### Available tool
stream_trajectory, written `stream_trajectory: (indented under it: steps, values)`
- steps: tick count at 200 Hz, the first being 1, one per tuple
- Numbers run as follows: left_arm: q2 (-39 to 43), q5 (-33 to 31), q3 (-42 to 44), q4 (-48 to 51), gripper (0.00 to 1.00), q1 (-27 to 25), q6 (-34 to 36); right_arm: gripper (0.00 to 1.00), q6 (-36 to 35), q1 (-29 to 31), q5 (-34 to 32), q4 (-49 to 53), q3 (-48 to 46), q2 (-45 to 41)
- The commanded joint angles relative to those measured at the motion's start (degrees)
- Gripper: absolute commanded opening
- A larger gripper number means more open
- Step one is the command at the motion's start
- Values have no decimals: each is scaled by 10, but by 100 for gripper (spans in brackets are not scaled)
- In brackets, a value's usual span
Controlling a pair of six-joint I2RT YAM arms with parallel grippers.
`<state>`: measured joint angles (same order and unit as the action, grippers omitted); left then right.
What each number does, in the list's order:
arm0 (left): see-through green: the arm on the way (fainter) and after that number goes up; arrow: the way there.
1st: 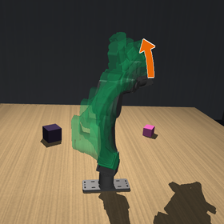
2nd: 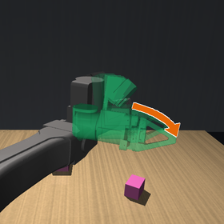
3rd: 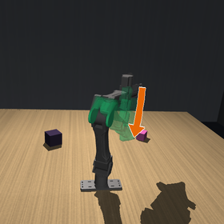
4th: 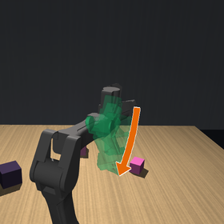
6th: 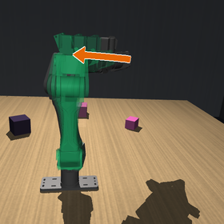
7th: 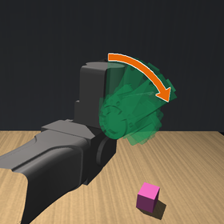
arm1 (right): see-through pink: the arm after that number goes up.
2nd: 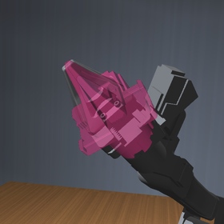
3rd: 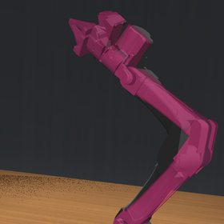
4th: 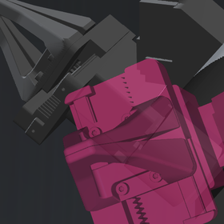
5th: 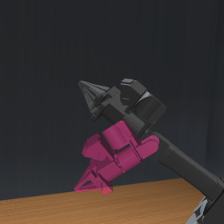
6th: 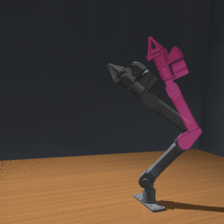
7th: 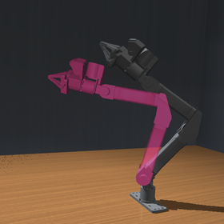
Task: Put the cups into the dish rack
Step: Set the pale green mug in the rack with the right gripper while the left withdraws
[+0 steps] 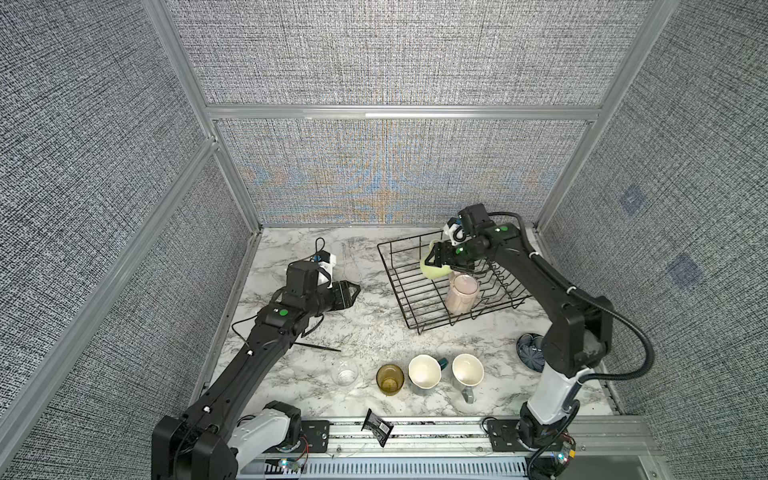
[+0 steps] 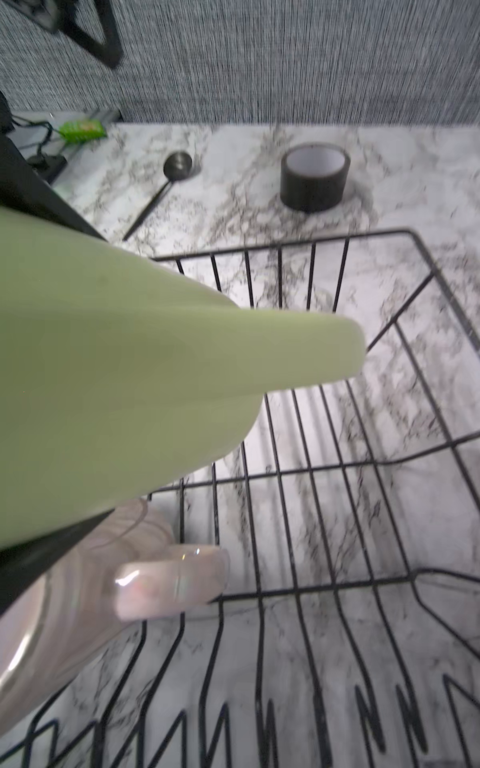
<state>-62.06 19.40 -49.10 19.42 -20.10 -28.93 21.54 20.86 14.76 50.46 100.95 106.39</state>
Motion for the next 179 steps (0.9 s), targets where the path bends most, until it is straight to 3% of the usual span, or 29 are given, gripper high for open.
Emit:
stream_trajectory:
  steps: [1,20,49,86,134,179]
  values:
    - [8,-25,7,0,51,1,6,57,-13,12,-107,67,63,41]
    - [3,-23,-4,12,51,1,16,58,-22,27,-170,118,120,87]
    - [-15,-18,-33,43,51,1,33,58,-32,35,-205,146,144,118]
    - [-24,-14,-42,47,51,1,37,60,-109,33,-228,167,173,145]
    - [-9,-21,-19,36,51,1,24,60,-189,13,-200,138,215,198]
    - [6,-31,-5,34,51,0,7,61,-253,-20,-123,135,268,245]
